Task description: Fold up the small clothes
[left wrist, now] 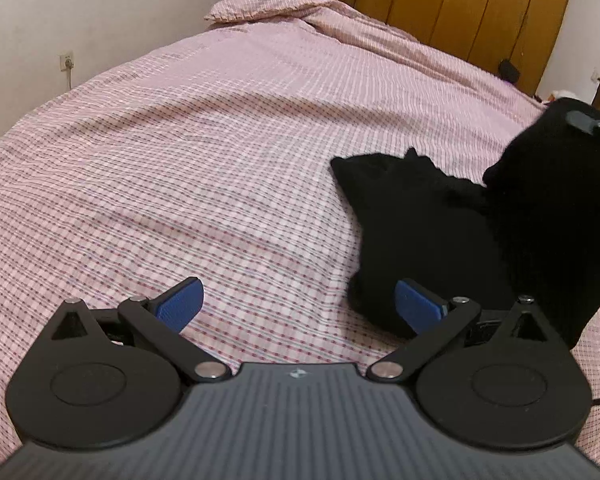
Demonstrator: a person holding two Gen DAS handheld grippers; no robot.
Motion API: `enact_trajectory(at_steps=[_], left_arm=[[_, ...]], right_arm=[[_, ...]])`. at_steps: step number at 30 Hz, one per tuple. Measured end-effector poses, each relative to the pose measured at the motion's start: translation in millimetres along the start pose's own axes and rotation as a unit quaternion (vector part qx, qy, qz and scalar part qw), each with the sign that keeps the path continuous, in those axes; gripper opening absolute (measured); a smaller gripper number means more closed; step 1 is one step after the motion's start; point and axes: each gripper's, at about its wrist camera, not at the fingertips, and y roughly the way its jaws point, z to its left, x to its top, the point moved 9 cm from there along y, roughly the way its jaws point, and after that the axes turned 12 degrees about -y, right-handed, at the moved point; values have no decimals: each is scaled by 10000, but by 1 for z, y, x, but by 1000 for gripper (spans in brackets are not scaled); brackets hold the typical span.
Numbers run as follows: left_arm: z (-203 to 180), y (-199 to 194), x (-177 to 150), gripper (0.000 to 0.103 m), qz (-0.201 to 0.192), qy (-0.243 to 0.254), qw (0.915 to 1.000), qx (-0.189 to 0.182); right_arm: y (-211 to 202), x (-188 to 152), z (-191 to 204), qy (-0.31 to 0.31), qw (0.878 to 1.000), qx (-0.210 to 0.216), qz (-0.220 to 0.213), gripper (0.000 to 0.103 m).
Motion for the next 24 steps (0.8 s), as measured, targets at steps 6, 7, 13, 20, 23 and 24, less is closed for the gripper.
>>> enact_trajectory(at_steps=[6, 7, 13, 20, 23, 24], left_arm=[[28, -4, 7, 103, -112, -168, 9998, 67], [33, -4, 7, 103, -110, -206, 9997, 70], [61, -1, 7, 103, -74, -388, 9992, 104], [76, -3, 13, 103, -150, -550, 9984, 38], [77, -4, 15, 103, -157, -563, 9983, 31], [77, -5, 15, 103, -171, -543, 9984, 20]], right_arm=[[50, -55, 42, -1110, 9911, -32, 731, 21], [58, -67, 43, -1216, 9883, -42, 919, 21], [79, -112, 50, -1663, 9765, -117, 1365, 21], [71, -83, 85, -2342, 9672, -50, 979, 21], [89, -120, 92, -2847, 9437, -186, 1674, 26], [87, -125, 93, -2863, 9446, -204, 1593, 28]])
